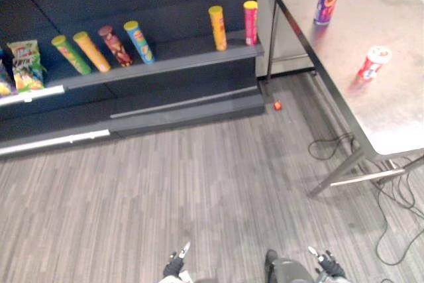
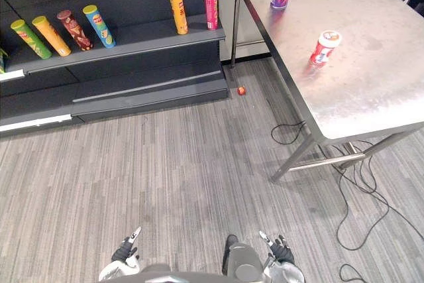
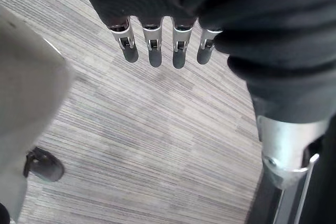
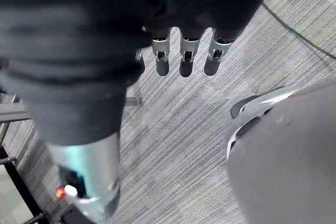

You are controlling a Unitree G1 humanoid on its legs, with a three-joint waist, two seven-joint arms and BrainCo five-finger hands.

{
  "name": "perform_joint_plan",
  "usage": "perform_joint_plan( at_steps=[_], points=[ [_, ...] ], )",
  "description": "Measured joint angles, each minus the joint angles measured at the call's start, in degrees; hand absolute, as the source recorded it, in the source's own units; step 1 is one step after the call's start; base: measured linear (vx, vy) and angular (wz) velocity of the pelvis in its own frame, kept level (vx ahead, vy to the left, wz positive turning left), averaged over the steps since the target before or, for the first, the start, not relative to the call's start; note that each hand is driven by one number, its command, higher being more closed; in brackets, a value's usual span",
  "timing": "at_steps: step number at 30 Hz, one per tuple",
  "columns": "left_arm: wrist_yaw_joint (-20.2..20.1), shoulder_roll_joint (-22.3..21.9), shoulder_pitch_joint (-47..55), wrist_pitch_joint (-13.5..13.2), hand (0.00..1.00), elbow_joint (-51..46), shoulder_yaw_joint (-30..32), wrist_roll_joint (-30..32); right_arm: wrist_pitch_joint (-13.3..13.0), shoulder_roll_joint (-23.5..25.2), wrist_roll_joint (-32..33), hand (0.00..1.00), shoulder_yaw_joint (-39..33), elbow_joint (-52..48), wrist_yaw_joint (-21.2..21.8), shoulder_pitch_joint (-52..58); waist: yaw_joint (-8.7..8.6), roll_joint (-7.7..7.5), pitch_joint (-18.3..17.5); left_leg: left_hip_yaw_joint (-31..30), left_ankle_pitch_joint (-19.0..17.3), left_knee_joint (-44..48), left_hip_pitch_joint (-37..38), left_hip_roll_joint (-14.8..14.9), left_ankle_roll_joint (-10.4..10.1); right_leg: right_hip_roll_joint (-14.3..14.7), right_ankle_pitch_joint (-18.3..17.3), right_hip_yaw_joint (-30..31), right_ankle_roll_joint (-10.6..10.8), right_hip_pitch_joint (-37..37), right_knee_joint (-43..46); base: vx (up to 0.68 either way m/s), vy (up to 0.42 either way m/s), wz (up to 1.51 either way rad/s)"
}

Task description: Put the gum and the chips on the shelf.

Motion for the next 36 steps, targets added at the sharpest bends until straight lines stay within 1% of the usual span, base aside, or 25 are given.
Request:
perform_joint_plan(
  at_steps=[1, 3, 4, 6, 8, 10, 11, 12, 13, 15, 16, 18, 19, 21, 22, 23, 24, 25, 26, 27, 29, 31, 33, 35, 36],
  points=[
    [0.00, 0.03, 0.04, 0.03, 0.00, -0.59, 0.34, -0.08, 0.01, 0.28, 0.01, 0.00, 0.16, -0.01, -0.03, 0.06, 0.04, -0.28, 0.16, 1.07, -2.18, 1.56, -1.53, 0.35, 0.50, -0.14, 0.00, 0.18, 0.00, 1.65, -0.75, 0.28, 0.016, -0.16],
    [-0.01, 0.20, 0.61, -0.13, 0.00, -2.68, 0.58, -0.59, -0.05, 1.17, 0.21, 0.00, 1.32, -0.03, -0.13, 0.23, 0.59, -1.44, 0.17, 5.29, -9.64, 2.81, -7.33, 0.93, 4.21, -1.64, -1.12, 1.36, 1.37, 6.46, -3.97, 0.19, 0.077, -0.15],
    [-0.01, 0.17, 0.58, -0.13, 0.00, -2.95, 0.52, -0.60, -0.09, 1.03, 0.22, 0.00, 1.74, -0.08, -0.13, 0.23, 0.64, -1.41, 0.18, 6.11, -11.10, 2.05, -9.19, 1.08, 4.68, -2.11, -1.76, 1.48, 1.46, 7.25, -4.22, 0.13, 0.108, -0.08],
    [-0.04, 0.09, 0.57, -0.27, 0.00, -3.05, -0.69, -0.86, -0.07, 1.06, 0.23, 0.00, 1.87, -0.10, -0.26, 0.27, 1.15, -1.65, 0.23, 9.36, -13.96, -7.48, -12.56, 1.18, 5.50, -4.20, -3.25, 1.75, 3.35, 9.48, -4.01, 0.15, 0.181, -0.02],
    [-0.01, 0.17, 0.75, -0.77, 0.00, -3.19, -1.69, -0.87, -0.14, 0.95, 0.23, 0.00, 2.43, -0.43, -0.32, 0.75, 1.63, -1.66, 0.16, 10.36, -13.42, -24.49, -12.89, 0.29, 5.97, -6.41, -5.48, 2.59, 5.95, 10.57, -2.90, 0.25, 0.342, -0.12],
    [0.07, 0.17, 1.51, -1.35, 0.00, -2.87, -1.53, -0.85, -0.43, 0.57, 0.24, 0.00, 3.62, -0.69, -0.37, 0.96, 1.67, -1.39, 0.01, 8.39, -10.26, -38.24, -12.74, 0.08, 5.65, -7.60, -7.63, 4.52, 8.39, 10.91, -1.67, 0.29, 0.401, -0.36],
    [0.09, 0.42, 2.17, -1.34, 0.00, -2.62, -1.40, -0.85, -0.54, 0.54, 0.25, 0.00, 4.84, -0.68, -0.55, 1.39, 1.74, -1.71, -0.48, 8.89, -5.47, -38.26, -12.57, -0.32, 5.05, -8.49, -8.57, 5.70, 9.35, 11.42, -1.65, 0.40, 0.458, -0.46],
    [0.19, 0.79, 3.01, -1.37, 0.00, -2.62, -0.59, -0.96, -0.51, 0.92, 0.23, 0.00, 5.76, -0.36, -0.62, 1.58, 1.89, -2.68, -1.80, 10.01, -4.94, -37.58, -12.29, -1.96, 6.43, -9.96, -8.90, 7.03, 9.27, 11.70, -2.70, 0.44, 0.413, -0.39],
    [0.23, 1.15, 3.01, -1.82, 0.00, -2.53, 0.36, -0.96, -0.59, 1.42, 0.09, 0.00, 5.56, -0.07, -0.45, 1.32, 1.79, -3.95, -2.40, 11.17, -8.31, -34.95, -13.04, -2.55, 6.58, -9.90, -8.42, 9.91, 9.16, 12.17, -3.03, 0.56, 0.363, -0.32],
    [0.16, 1.70, 2.83, -1.86, 0.00, -1.66, 0.91, -0.99, -0.54, 2.49, 0.07, 0.00, 3.97, 0.56, -0.26, 0.94, 2.09, -5.04, -3.54, 11.79, -11.83, -32.43, -13.01, -3.73, 7.53, -9.32, -5.30, 13.02, 7.37, 12.14, -2.28, 0.43, 0.247, -0.22],
    [0.16, 2.26, 2.87, -1.76, 0.00, -0.31, 0.63, -0.99, -0.57, 3.02, -0.02, 0.00, 2.81, 1.75, -0.16, 0.59, 2.32, -5.56, -5.45, 12.50, -13.32, -31.68, -12.77, -4.72, 7.51, -10.19, -3.22, 15.26, 7.92, 12.22, -3.33, 0.30, 0.229, -0.24],
    [0.23, 3.25, 2.79, -1.70, 0.00, 1.76, -0.46, -1.02, -0.47, 3.40, -0.16, 0.00, 1.01, 4.05, -0.06, -0.41, 2.49, -6.35, -7.80, 13.52, -13.59, -31.11, -11.24, -6.42, 9.21, -12.20, 0.02, 18.05, 7.76, 12.27, -4.27, 0.39, 0.238, -0.45],
    [0.23, 3.60, 2.78, -1.67, 0.00, 1.93, -1.49, -1.00, -0.47, 3.45, -0.23, 0.00, 0.63, 4.21, 0.03, -0.87, 2.60, -6.24, -7.92, 13.51, -13.59, -30.92, -10.50, -6.58, 9.22, -12.44, 1.61, 19.08, 7.61, 12.16, -3.93, 0.37, 0.155, -0.86],
    [0.26, 4.49, 3.30, -1.30, 0.00, 2.84, -4.71, -0.66, -0.53, 3.15, -0.22, 0.00, 0.10, 4.21, 0.02, -1.05, 2.99, -5.14, -8.36, 13.56, -13.59, -33.79, -4.26, -7.72, 9.26, -11.56, 7.75, 24.05, 8.32, 7.23, 7.39, 0.30, 0.175, -1.14],
    [0.26, 4.69, 3.54, -1.27, 0.00, 3.00, -5.84, -0.39, -0.52, 2.96, -0.22, 0.00, 0.14, 4.17, 0.05, -0.90, 2.87, -4.96, -8.40, 13.53, -13.60, -35.83, -2.16, -8.20, 9.28, -11.33, 9.43, 24.70, 8.46, 5.07, 12.08, 0.25, 0.176, -0.81],
    [0.23, 5.29, 3.69, -1.27, 0.00, 3.09, -8.41, -0.32, -0.62, 2.54, -0.20, 0.00, 0.11, 3.82, 0.03, -0.70, 1.61, -4.85, -8.08, 13.59, -14.12, -38.51, 0.98, -9.06, 10.11, -11.09, 12.87, 25.41, 8.61, 1.66, 19.51, 0.23, 0.136, -0.33],
    [0.22, 5.65, 3.55, -1.25, 0.00, 3.16, -11.15, 0.04, -0.61, 1.83, -0.20, 0.00, 0.10, 3.61, 0.02, -0.23, 0.11, -3.90, -7.31, 13.76, -16.27, -41.44, 4.41, -9.65, 12.21, -10.89, 16.07, 24.81, 8.83, -1.74, 27.68, 0.27, 0.145, -0.36],
    [0.22, 6.21, 2.89, -1.08, 0.00, 3.76, -12.79, 0.24, -0.45, 1.90, 0.01, 0.00, 0.05, 3.79, -0.07, -0.32, -0.03, -4.71, -5.96, 15.47, -17.23, -43.27, 8.06, -10.47, 12.28, -11.53, 13.40, 22.85, 7.38, -5.07, 35.35, 0.22, 0.113, -0.38],
    [0.26, 6.28, 2.79, -0.81, 0.00, 3.75, -12.85, 0.20, -0.32, 1.87, 0.20, 0.00, 0.14, 3.84, -0.07, -0.03, -0.06, -4.72, -5.61, 16.07, -17.28, -43.76, 9.29, -10.46, 12.31, -11.51, 10.53, 20.64, 6.39, -6.86, 38.03, 0.22, 0.081, -0.57],
    [0.42, 6.25, 2.89, -0.44, 0.00, 3.98, -12.93, 0.31, -0.35, 1.51, 1.25, 0.00, 0.09, 3.39, -0.01, -0.09, -0.23, -4.07, -5.32, 17.37, -17.26, -44.81, 11.08, -9.93, 12.28, -11.49, 5.83, 14.26, 5.12, -9.67, 39.70, 0.16, 0.041, -0.55],
    [0.41, 6.14, 2.87, -0.12, 0.00, 4.04, -12.90, 0.79, -0.43, 1.03, 1.45, 0.00, 0.09, 3.45, -0.05, -0.41, -0.17, -3.63, -4.90, 18.99, -17.25, -46.25, 13.06, -9.16, 12.27, -11.47, 2.82, 4.30, 4.63, -11.30, 34.58, 0.19, 0.009, -0.44],
    [0.38, 6.16, 2.71, -0.05, 0.00, 4.00, -12.54, 1.45, -0.48, 1.16, 1.42, 0.00, 0.18, 3.65, -0.02, -1.12, -0.18, -3.68, -4.12, 20.49, -17.13, -48.69, 15.07, -9.02, 11.14, -10.13, 3.42, -5.39, 4.74, -10.46, 18.82, 0.23, -0.075, -0.33],
    [0.32, 5.90, 2.30, -0.04, 0.00, 3.98, -11.37, 1.81, -0.48, 1.04, 1.42, 0.00, 0.00, 3.83, -0.05, -1.46, -0.06, -3.24, -3.25, 20.65, -16.96, -49.55, 16.31, -8.74, 10.28, -8.17, 2.98, -8.91, 3.89, -7.27, 9.79, 0.19, -0.124, -0.50],
    [0.17, 3.97, 1.84, -0.07, 0.00, 4.18, -10.88, 2.27, -0.73, -0.04, 1.40, 0.00, -0.04, 3.69, -0.03, -3.25, -0.26, -0.38, -0.94, 21.22, -16.65, -51.20, 17.35, -6.99, 8.65, -4.53, 3.35, -9.63, 3.64, -5.09, 4.40, 0.15, -0.105, -0.71],
    [0.14, 3.62, 1.55, -0.05, 0.00, 4.19, -10.81, 2.28, -0.65, -0.42, 1.39, 0.00, -0.07, 3.97, -0.06, -3.43, -0.35, -0.17, -0.27, 21.58, -16.34, -51.60, 17.75, -6.88, 8.12, -4.21, 3.34, -9.71, 3.60, -5.05, 4.32, 0.11, -0.075, -0.38]
  ],
)
